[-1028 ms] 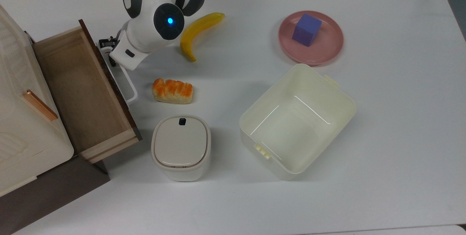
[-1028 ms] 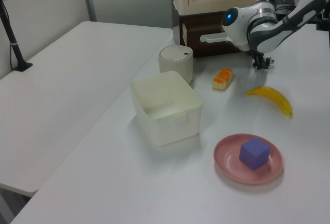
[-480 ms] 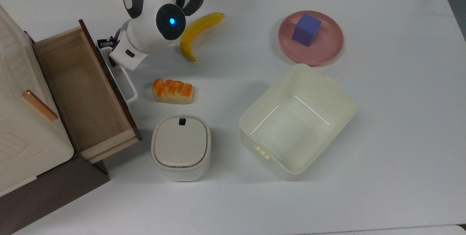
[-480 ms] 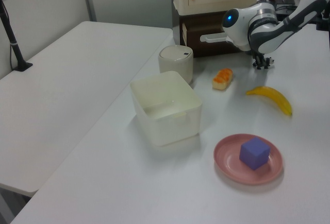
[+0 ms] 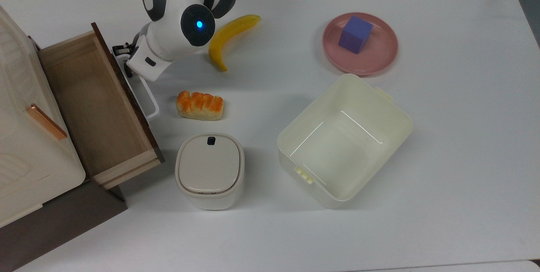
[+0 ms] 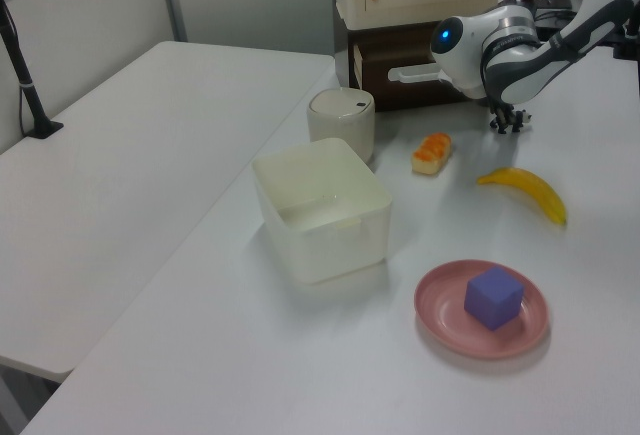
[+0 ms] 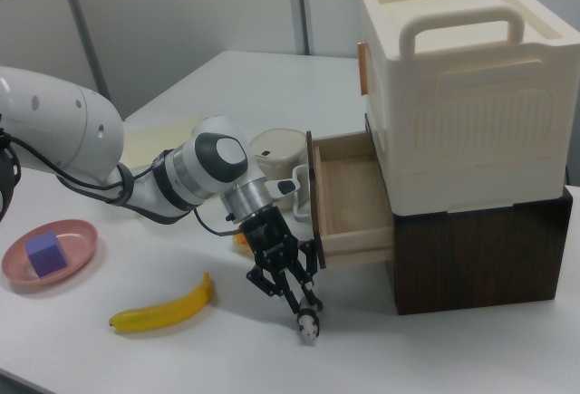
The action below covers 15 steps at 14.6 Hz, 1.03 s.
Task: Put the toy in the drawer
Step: 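Close the gripper on the panda toy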
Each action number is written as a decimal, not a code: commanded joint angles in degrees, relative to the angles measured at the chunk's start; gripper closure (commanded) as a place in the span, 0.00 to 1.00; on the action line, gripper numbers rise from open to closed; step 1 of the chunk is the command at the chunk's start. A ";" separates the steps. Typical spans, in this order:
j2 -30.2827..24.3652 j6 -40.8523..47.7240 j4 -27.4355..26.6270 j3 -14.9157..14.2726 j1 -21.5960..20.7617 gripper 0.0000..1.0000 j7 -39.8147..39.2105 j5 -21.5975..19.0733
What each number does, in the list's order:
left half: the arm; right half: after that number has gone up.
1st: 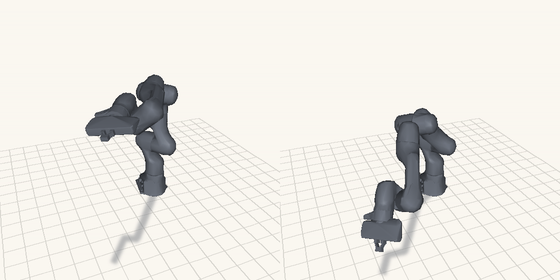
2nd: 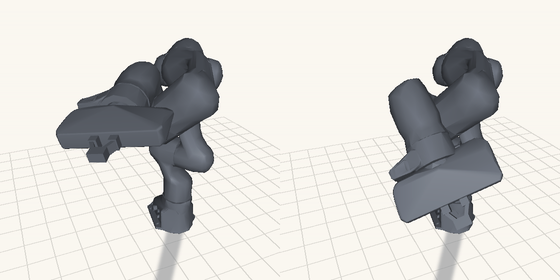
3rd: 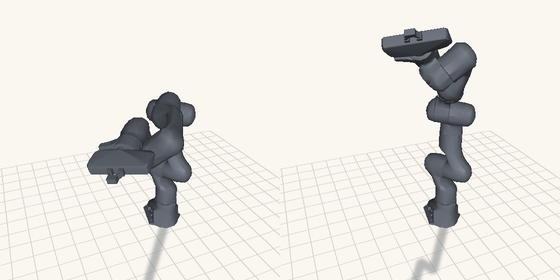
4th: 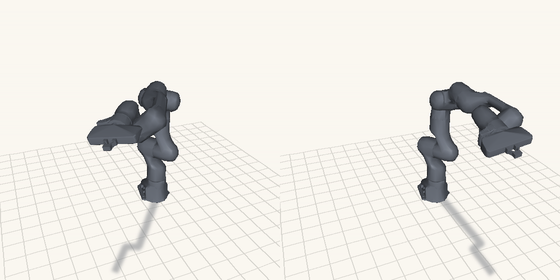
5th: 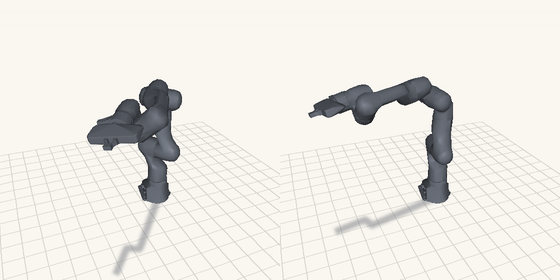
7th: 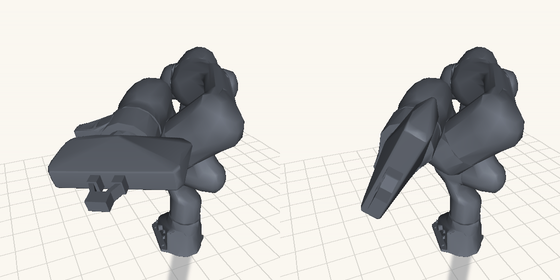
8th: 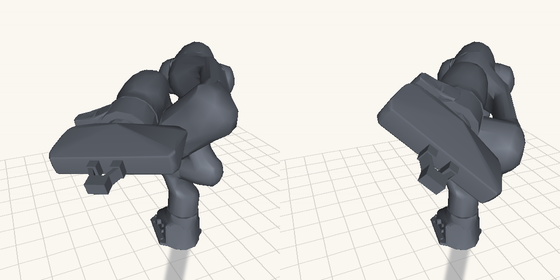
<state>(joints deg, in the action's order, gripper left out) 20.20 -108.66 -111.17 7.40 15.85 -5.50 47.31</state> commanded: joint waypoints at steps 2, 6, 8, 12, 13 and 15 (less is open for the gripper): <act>2.12 -1.02 0.43 -0.37 2.61 1.00 -0.30 0.95; 1.68 -0.85 0.52 -0.37 3.05 1.00 -0.21 0.60; 0.72 -0.41 0.52 -0.19 2.44 1.00 -0.21 0.33; -0.69 0.29 0.60 1.38 2.00 1.00 0.49 -0.80; -1.30 1.08 0.61 2.00 1.91 1.00 0.49 -1.42; -2.53 2.40 0.61 4.01 1.91 1.00 0.49 -1.60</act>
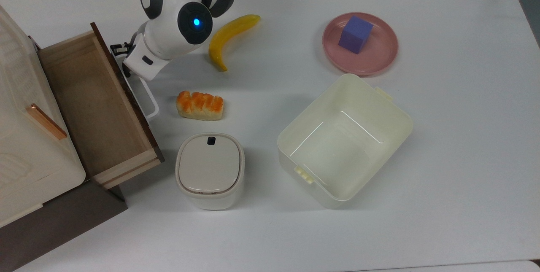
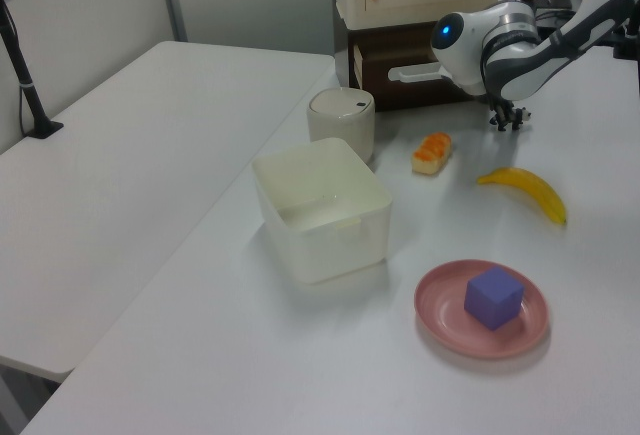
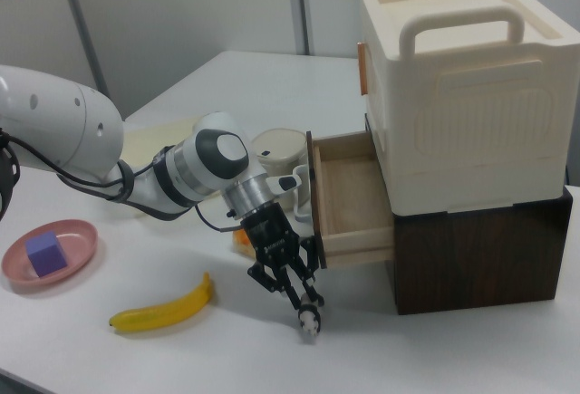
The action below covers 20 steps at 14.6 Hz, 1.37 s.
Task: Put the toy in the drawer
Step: 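Lift the panda toy and carry it toward the open drawer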
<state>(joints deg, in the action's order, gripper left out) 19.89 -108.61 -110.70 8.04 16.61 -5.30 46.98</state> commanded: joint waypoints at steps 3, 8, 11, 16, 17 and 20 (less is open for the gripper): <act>-3.02 5.86 0.22 7.86 1.15 1.00 0.38 -1.37; -3.72 8.85 0.40 13.48 1.15 1.00 1.70 -3.30; -3.81 10.70 1.35 15.77 1.15 1.00 2.58 -4.78; -4.51 14.83 7.50 16.66 0.35 1.00 1.96 -9.18; -4.68 15.27 8.82 16.66 0.35 1.00 1.79 -10.58; -5.39 17.46 13.74 16.57 0.53 1.00 0.65 -14.98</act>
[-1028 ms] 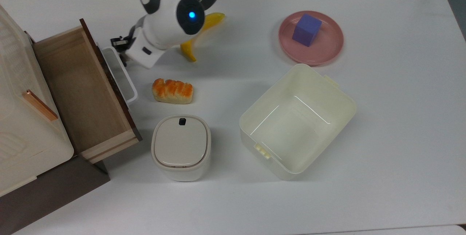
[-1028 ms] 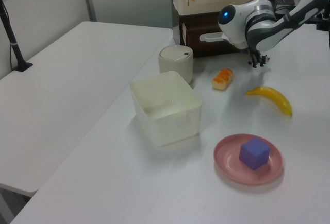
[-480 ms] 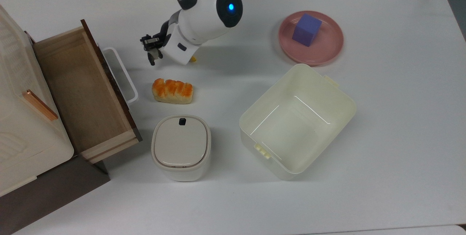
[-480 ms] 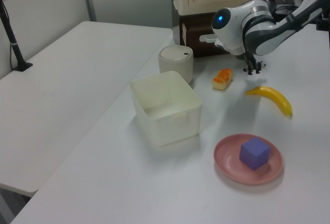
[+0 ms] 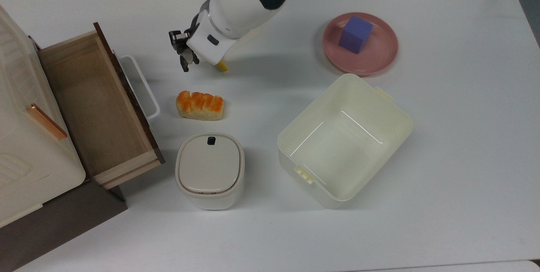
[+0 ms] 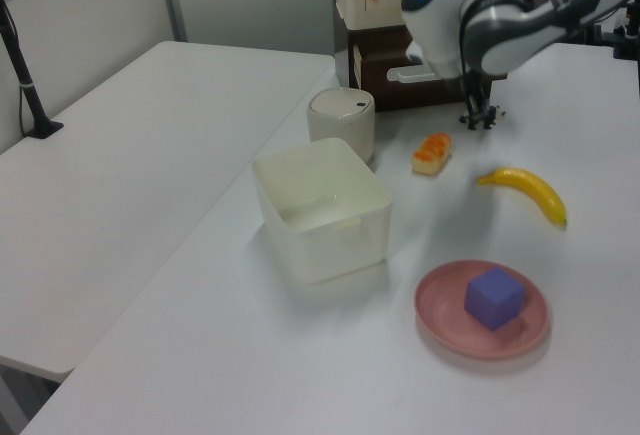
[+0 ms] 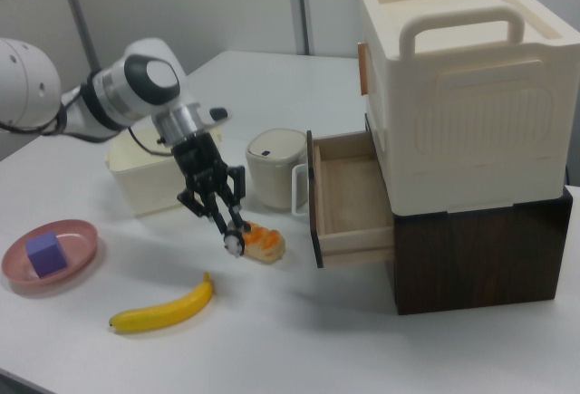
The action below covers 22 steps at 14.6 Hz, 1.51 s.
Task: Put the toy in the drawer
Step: 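Lift the panda toy and carry it toward the open drawer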
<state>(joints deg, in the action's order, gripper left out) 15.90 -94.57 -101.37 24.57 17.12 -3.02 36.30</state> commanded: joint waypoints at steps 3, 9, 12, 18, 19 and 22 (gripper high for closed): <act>-1.40 5.62 9.15 -0.22 0.72 1.00 -3.74 -6.93; -1.75 5.71 15.23 -1.10 4.40 1.00 -7.34 -10.27; -1.75 5.62 17.34 -3.03 5.11 1.00 -8.57 -12.21; -1.49 5.54 21.64 -6.80 6.43 1.00 -9.37 -16.87; -1.40 5.27 22.35 -7.86 6.43 1.00 -9.37 -17.74; -1.14 4.22 24.19 -10.32 6.52 1.00 -9.19 -20.21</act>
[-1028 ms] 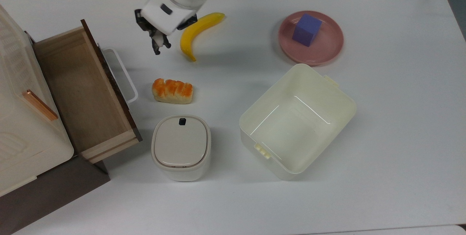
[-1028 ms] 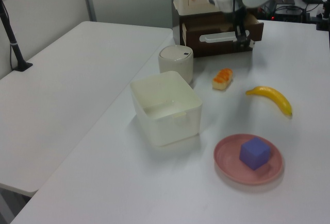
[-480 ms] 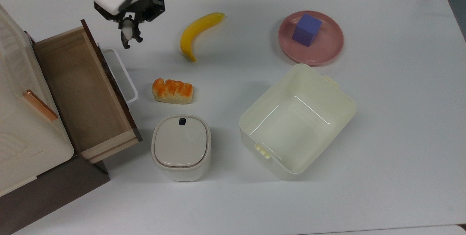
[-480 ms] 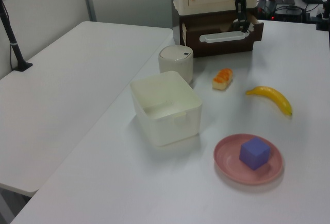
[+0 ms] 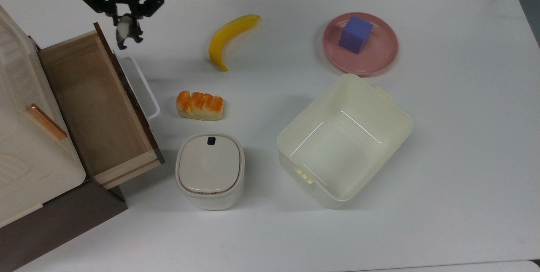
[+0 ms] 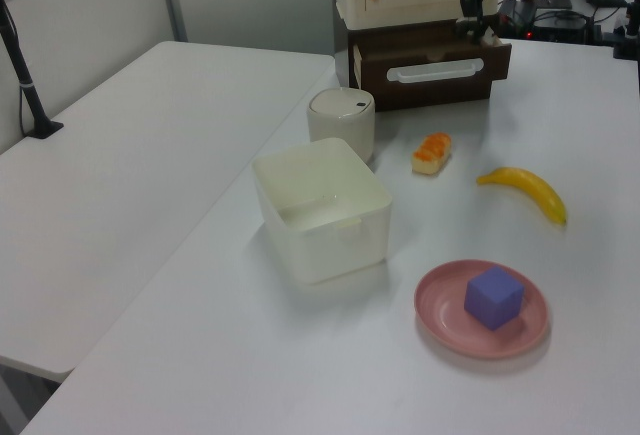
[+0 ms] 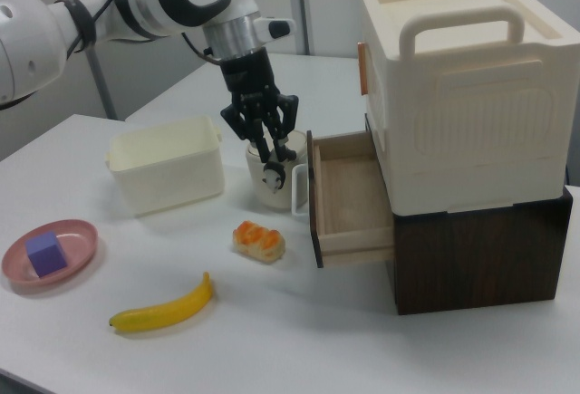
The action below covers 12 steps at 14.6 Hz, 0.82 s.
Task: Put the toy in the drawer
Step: 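Lower the panda toy into the drawer and open the gripper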
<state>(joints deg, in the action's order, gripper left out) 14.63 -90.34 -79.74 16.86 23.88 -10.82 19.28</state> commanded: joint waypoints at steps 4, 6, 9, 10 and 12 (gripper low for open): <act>0.22 -4.22 2.66 -5.17 -0.23 1.00 -0.78 -5.22; 0.49 -5.71 2.74 -6.66 -0.23 1.00 0.10 -6.00; 0.66 -9.49 2.66 -8.77 -0.23 1.00 3.08 -7.76; 1.45 -10.11 2.74 -9.56 -0.23 1.00 3.26 -7.77; 1.72 -11.95 2.40 -10.62 -0.23 1.00 3.27 -7.77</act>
<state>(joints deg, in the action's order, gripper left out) 15.49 -99.80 -77.72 8.11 24.06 -8.81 12.83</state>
